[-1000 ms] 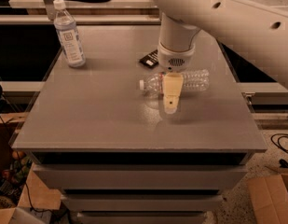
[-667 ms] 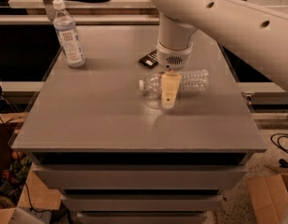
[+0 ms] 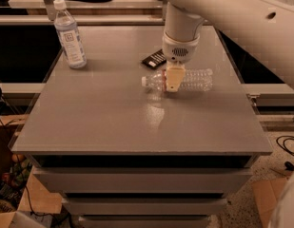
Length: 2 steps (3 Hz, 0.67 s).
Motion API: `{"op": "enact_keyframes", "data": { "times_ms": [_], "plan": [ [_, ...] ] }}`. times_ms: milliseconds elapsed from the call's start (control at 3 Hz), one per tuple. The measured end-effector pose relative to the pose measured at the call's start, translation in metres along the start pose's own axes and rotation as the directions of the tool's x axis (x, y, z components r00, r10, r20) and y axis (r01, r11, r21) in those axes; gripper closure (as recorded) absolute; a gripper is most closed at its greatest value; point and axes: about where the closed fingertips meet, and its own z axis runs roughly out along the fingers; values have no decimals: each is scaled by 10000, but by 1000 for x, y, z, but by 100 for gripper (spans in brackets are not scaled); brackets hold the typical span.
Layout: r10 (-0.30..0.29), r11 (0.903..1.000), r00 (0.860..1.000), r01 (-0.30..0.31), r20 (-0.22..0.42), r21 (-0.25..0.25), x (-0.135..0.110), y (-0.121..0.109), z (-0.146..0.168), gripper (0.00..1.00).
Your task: Place water bottle upright
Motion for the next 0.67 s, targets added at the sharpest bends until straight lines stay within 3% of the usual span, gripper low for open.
{"op": "enact_keyframes", "data": {
  "times_ms": [333, 667],
  "plan": [
    [-20, 10000, 9989, 16, 462, 77, -3, -5, -14, 87],
    [123, 9998, 9830, -151, 1831, 141, -5, -11, -38, 100]
  ]
}}
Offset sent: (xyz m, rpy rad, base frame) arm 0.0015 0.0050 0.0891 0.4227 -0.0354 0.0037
